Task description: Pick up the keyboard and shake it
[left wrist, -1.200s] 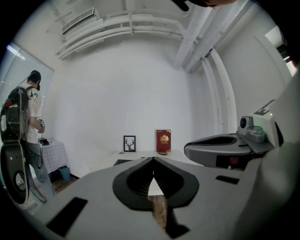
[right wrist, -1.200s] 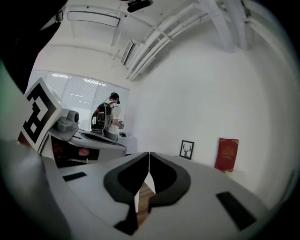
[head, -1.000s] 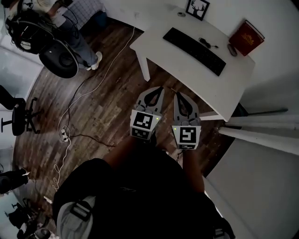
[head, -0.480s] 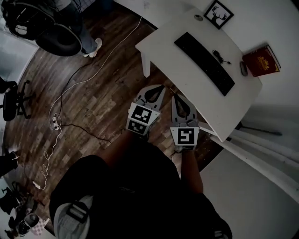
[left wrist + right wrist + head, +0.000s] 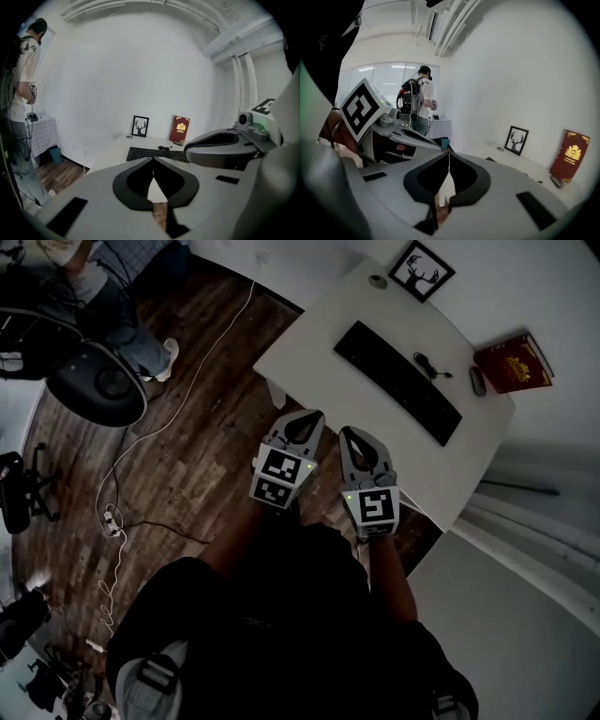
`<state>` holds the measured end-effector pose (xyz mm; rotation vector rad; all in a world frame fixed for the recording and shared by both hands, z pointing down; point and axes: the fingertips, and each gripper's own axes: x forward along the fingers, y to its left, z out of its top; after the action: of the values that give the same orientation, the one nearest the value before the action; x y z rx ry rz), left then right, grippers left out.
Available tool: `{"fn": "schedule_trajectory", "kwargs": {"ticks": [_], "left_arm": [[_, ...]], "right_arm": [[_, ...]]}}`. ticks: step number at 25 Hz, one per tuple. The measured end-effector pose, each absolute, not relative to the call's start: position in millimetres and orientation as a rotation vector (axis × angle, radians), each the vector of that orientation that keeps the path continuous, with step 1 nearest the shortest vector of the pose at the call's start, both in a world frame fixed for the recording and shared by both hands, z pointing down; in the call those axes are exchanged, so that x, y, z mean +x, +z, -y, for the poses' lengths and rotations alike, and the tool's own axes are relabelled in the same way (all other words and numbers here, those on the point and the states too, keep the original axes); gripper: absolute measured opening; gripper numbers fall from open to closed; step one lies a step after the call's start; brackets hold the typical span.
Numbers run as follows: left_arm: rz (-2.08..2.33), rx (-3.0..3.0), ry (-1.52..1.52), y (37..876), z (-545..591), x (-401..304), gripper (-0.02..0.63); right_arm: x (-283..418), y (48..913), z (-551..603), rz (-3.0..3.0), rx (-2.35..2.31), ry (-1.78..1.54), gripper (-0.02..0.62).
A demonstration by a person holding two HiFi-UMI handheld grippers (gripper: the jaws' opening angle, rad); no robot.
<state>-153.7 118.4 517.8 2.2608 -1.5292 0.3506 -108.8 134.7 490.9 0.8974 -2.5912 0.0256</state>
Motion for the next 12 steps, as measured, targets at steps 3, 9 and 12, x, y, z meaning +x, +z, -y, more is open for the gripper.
{"fn": "schedule_trajectory", "kwargs": {"ticks": [3, 9, 12], "left_arm": [[1.5, 2.272, 0.37, 518.6, -106.4, -158.5, 0.003], [1.429, 2.271, 0.407, 530.3, -92.6, -151.3, 0.003], [1.379, 2.287, 0.438, 536.0, -82.9, -145.2, 0.003]], "right_arm": [[-106.1, 493.8, -118.6, 2.57, 0.921, 0.003, 0.021], [-90.1, 501.6, -100.0, 2.525, 0.959, 0.036, 0.021], [-89.1, 505.0, -89.7, 2.513, 0.969, 0.082, 0.021]]}}
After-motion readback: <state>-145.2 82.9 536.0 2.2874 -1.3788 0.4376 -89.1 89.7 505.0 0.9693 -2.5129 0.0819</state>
